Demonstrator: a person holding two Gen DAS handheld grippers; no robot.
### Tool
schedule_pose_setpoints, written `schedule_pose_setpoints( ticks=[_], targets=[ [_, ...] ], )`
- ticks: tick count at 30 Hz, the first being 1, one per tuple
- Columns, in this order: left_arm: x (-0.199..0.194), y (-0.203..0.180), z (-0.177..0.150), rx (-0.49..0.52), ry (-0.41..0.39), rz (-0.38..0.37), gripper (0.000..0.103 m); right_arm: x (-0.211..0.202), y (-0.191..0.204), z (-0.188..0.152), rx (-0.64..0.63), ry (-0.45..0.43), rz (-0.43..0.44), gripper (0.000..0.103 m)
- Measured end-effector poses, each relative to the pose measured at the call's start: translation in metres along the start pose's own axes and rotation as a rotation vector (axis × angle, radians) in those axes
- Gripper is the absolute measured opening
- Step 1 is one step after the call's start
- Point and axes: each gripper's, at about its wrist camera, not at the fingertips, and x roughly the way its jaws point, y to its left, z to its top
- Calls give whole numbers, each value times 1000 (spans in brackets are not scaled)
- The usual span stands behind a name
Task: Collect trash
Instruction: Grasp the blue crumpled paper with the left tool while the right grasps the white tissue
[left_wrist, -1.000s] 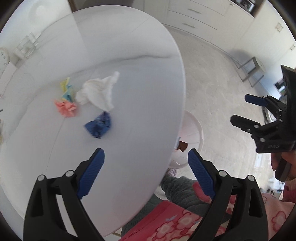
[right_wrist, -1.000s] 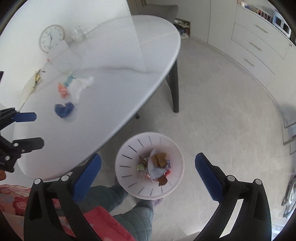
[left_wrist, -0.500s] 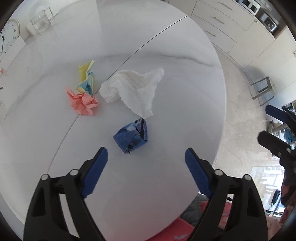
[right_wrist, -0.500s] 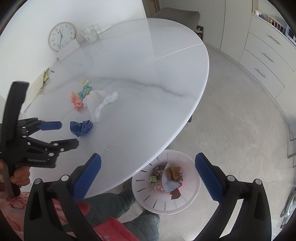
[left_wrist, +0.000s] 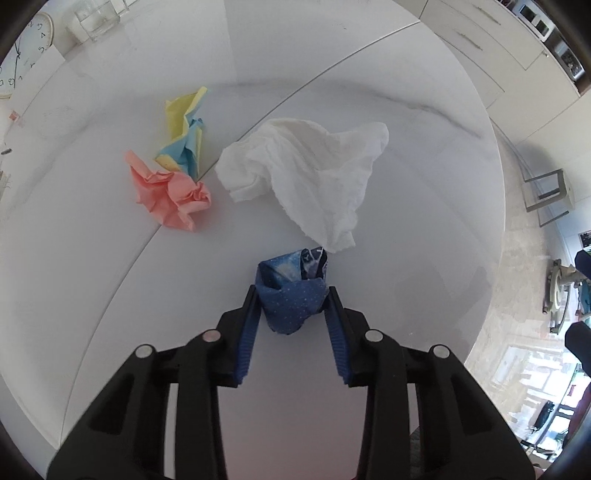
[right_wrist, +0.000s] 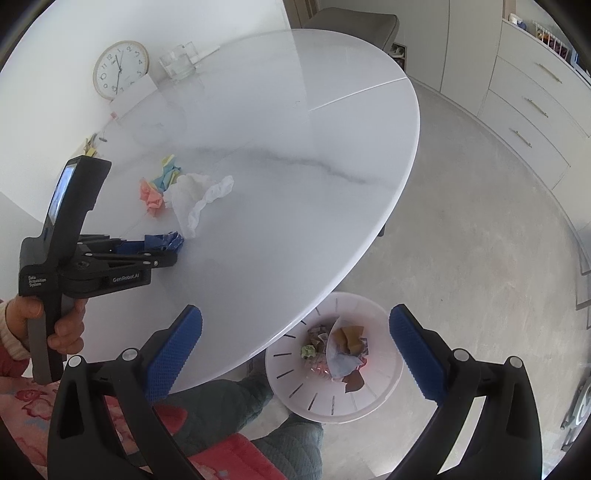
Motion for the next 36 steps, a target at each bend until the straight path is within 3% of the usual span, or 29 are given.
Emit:
schedule_pose_setpoints(
  ticks=[9,16,21,27,28,31,33,36],
  targets=[
    [-38,22,-30,-70,-10,-44,33,21,40,17,-164,28,42,101],
    [-69,52,-61,-94,-53,-40,33,73,94,60,-338,89,57,101],
    [-75,71,-77,-107,-53,-44,34,112,134,94,-482,130,30,101],
    [-68,77,-77,-76,-54,-43,34,154,167,109,-660,207,-29,99],
    [-68,77,-76,-65,-54,-44,34,159,170,109,-684,216,-28,95],
    [-67,78,-76,-39,-58,-50,34,159,171,112,-674,243,24,65],
    [-65,77,-70,-17,-59,-61,34,152,167,114,-639,257,20,20],
    [-65,71,-64,24,-63,-73,34,135,152,113,-551,244,38,17]
  ],
)
